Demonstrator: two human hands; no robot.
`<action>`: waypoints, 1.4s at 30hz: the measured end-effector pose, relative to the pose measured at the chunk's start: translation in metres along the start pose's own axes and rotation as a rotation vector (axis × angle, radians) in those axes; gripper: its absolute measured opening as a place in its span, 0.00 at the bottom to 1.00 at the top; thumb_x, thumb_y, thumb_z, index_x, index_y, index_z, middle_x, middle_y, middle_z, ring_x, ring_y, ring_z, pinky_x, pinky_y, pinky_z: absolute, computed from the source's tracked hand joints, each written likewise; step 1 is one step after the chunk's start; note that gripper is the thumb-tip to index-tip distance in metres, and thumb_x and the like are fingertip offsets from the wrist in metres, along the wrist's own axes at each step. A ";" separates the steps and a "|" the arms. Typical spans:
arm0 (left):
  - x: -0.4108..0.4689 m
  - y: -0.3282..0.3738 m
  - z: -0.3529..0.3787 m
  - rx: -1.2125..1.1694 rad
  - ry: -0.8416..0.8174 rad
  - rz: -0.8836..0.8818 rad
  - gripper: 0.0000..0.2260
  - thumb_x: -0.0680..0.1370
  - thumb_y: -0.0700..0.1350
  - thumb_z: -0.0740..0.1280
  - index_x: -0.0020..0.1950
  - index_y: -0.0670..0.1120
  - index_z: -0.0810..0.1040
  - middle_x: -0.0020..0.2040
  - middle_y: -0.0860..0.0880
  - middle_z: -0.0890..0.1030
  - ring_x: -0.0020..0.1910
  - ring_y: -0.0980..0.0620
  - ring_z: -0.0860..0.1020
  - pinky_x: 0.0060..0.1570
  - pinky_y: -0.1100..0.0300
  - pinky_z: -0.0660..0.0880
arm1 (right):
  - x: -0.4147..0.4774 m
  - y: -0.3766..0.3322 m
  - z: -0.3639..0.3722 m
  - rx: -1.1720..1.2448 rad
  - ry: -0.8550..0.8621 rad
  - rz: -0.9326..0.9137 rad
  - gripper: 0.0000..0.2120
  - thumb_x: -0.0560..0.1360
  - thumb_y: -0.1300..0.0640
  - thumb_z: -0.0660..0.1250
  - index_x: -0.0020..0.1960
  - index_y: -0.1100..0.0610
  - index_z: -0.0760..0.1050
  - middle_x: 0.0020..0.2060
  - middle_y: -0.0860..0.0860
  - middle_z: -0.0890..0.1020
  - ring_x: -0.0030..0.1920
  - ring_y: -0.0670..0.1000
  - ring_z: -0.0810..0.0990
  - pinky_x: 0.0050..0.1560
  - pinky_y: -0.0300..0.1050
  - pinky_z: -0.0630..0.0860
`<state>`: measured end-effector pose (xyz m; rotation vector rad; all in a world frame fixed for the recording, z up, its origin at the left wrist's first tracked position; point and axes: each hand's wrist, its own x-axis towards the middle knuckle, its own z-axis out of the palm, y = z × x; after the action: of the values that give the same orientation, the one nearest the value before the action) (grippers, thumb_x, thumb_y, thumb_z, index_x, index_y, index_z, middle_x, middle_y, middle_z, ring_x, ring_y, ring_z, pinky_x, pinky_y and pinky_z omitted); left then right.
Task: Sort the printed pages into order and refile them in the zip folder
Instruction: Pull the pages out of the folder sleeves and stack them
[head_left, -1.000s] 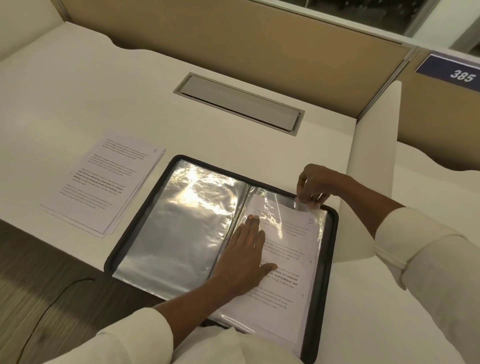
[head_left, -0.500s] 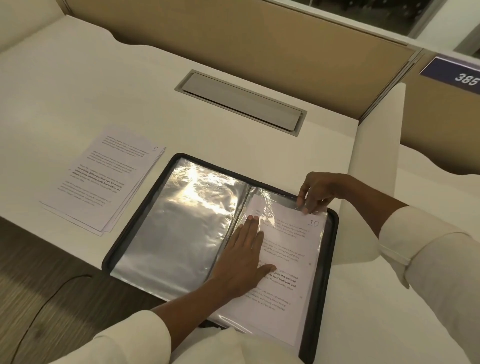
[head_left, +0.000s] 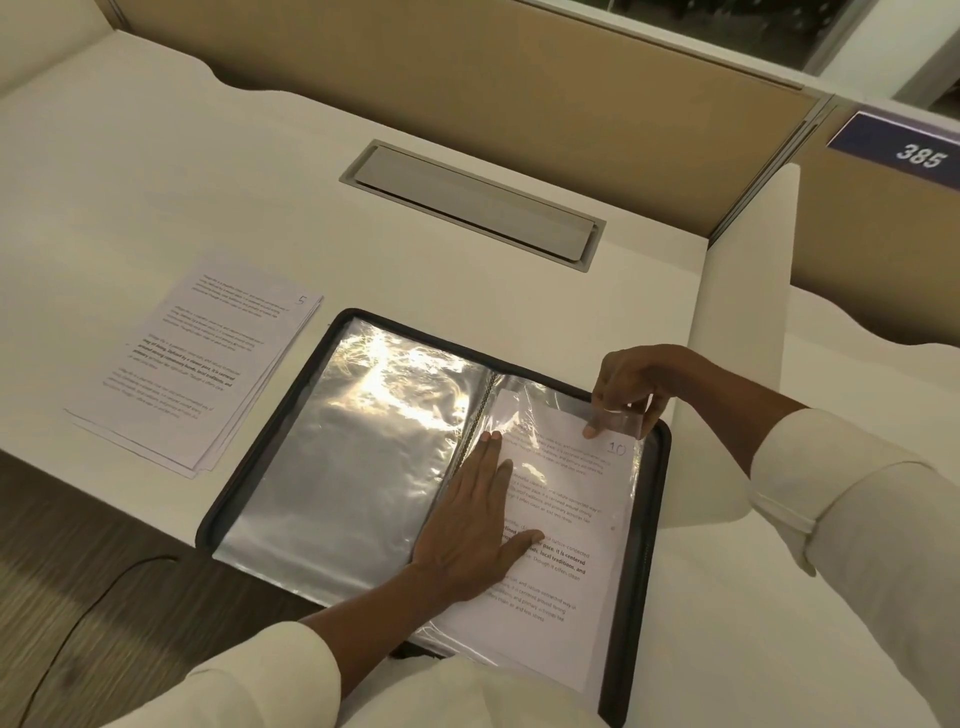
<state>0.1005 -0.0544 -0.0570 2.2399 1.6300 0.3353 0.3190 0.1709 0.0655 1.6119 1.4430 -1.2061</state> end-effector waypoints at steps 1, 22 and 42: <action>0.000 0.000 0.000 0.011 -0.010 0.001 0.43 0.82 0.73 0.53 0.85 0.42 0.56 0.87 0.46 0.41 0.85 0.49 0.41 0.82 0.49 0.47 | 0.002 0.001 0.001 -0.017 0.014 0.001 0.23 0.65 0.53 0.87 0.54 0.62 0.85 0.44 0.56 0.89 0.50 0.57 0.89 0.50 0.56 0.87; -0.002 0.006 0.007 0.104 0.024 0.110 0.45 0.82 0.72 0.56 0.84 0.39 0.56 0.86 0.40 0.46 0.85 0.43 0.43 0.82 0.44 0.47 | 0.028 0.041 -0.044 -0.066 0.621 -0.106 0.13 0.75 0.49 0.79 0.50 0.59 0.83 0.50 0.55 0.85 0.45 0.52 0.82 0.41 0.45 0.78; 0.000 0.007 0.006 0.205 -0.014 0.115 0.44 0.82 0.73 0.53 0.82 0.37 0.63 0.85 0.36 0.50 0.85 0.37 0.48 0.81 0.40 0.52 | -0.075 0.023 -0.087 -0.149 1.653 -0.583 0.10 0.82 0.50 0.65 0.50 0.57 0.78 0.48 0.56 0.84 0.41 0.59 0.80 0.38 0.47 0.66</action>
<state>0.1091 -0.0577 -0.0597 2.4874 1.5967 0.1880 0.3616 0.2175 0.1641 2.1550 2.9611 0.4000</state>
